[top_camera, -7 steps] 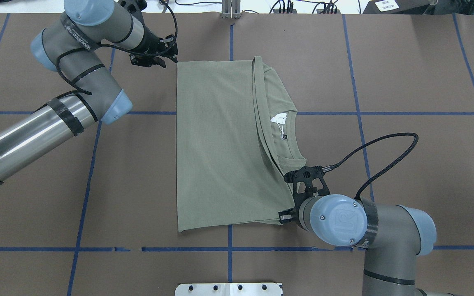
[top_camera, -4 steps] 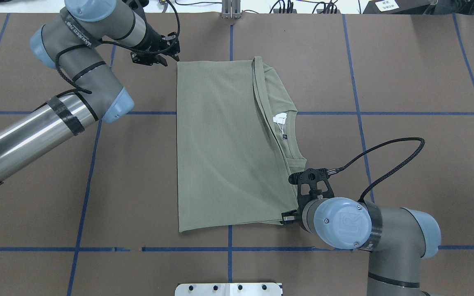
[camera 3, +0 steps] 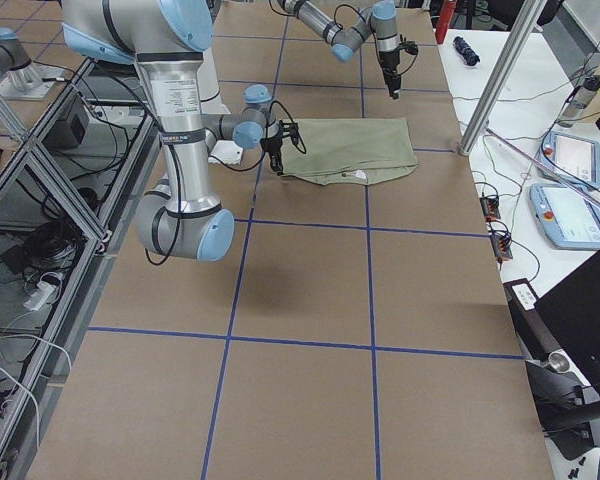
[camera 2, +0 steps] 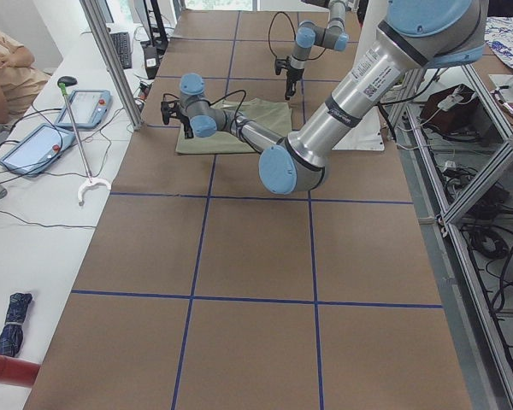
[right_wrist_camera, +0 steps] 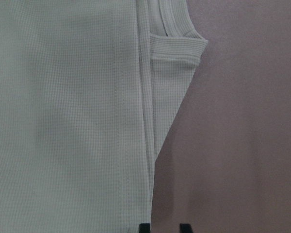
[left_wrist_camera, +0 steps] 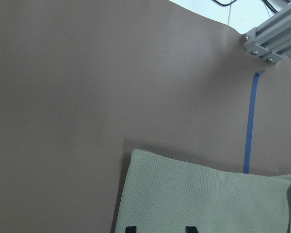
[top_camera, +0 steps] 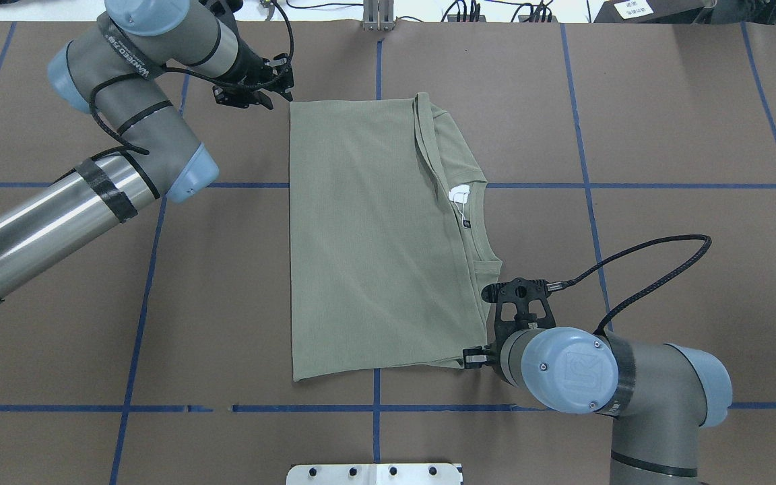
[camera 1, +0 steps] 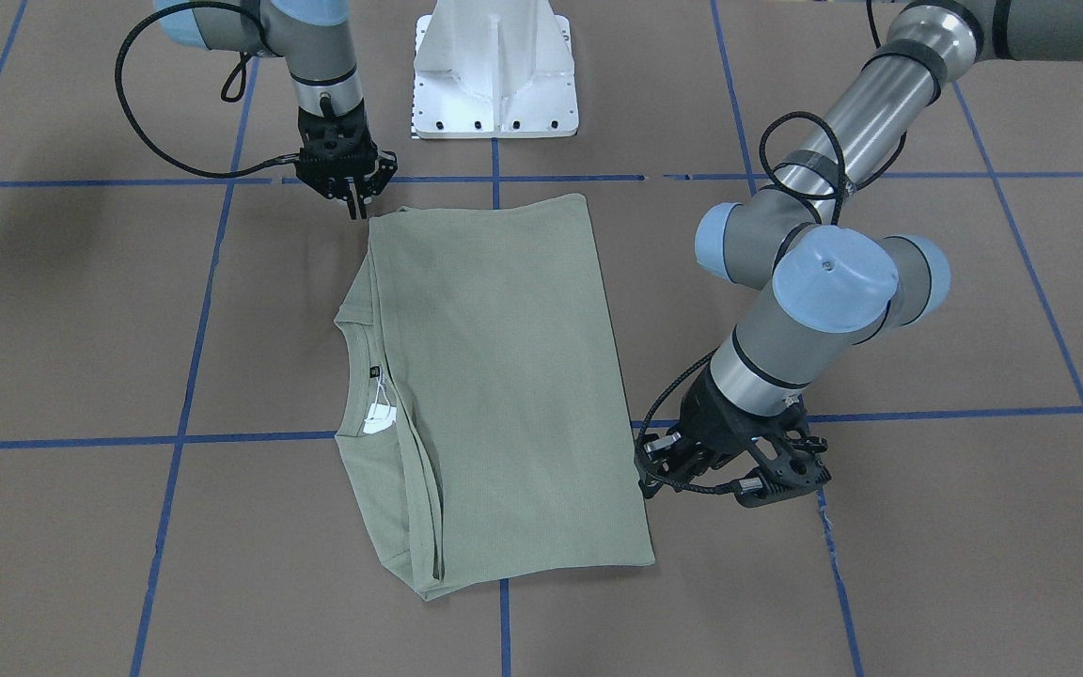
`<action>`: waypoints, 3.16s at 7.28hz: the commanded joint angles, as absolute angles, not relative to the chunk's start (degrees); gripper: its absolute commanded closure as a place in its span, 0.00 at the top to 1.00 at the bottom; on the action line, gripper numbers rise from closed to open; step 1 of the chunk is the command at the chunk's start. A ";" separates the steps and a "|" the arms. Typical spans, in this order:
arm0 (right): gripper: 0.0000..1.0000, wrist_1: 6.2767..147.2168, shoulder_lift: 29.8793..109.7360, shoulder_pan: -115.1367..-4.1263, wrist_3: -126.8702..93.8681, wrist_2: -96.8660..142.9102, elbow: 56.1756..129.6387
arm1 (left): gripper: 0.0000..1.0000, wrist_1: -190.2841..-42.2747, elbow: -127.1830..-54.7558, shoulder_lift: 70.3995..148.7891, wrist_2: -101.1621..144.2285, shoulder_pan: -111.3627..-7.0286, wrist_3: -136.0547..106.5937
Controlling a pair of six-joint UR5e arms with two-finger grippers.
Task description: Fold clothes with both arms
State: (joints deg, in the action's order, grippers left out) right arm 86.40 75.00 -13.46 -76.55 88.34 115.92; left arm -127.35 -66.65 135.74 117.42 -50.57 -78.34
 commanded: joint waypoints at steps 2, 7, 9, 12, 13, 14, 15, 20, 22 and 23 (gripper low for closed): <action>0.40 86.40 74.36 -13.80 -77.96 88.24 116.29 | 0.45 -127.35 -66.62 135.70 117.42 -50.62 -78.31; 1.00 86.57 56.72 -30.73 -64.39 88.59 98.57 | 0.45 -127.53 -76.11 129.82 125.24 -54.93 -78.22; 1.00 82.31 46.20 -34.17 -60.66 90.86 81.75 | 0.45 -127.88 -76.81 129.03 125.33 -54.93 -78.14; 1.00 73.92 44.57 -36.91 -57.31 94.04 72.00 | 0.53 -127.88 -78.39 127.98 125.33 -54.93 -78.13; 1.00 73.74 43.26 -37.00 -57.30 94.04 69.81 | 0.53 -127.88 -79.62 127.19 125.33 -54.93 -78.13; 1.00 73.74 43.07 -37.00 -57.30 94.13 69.18 | 0.53 -127.88 -79.72 127.18 125.33 -54.93 -78.13; 1.00 73.65 43.07 -37.00 -57.30 94.13 68.65 | 0.53 -127.88 -79.89 127.18 125.33 -54.93 -78.22; 1.00 67.41 48.35 -42.62 -52.10 103.52 70.65 | 0.53 -127.53 -80.51 127.18 125.42 -54.93 -78.31; 1.00 70.74 55.32 -40.02 -66.63 102.32 85.69 | 0.53 -127.53 -80.51 127.18 125.33 -54.93 -78.31; 1.00 70.66 60.77 -35.29 -77.24 97.61 93.52 | 0.53 -127.53 -80.51 127.18 125.33 -54.93 -78.31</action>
State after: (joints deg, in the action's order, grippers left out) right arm 70.12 54.88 -39.61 -65.88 101.40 84.01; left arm -127.53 -80.50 127.18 125.34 -54.93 -78.31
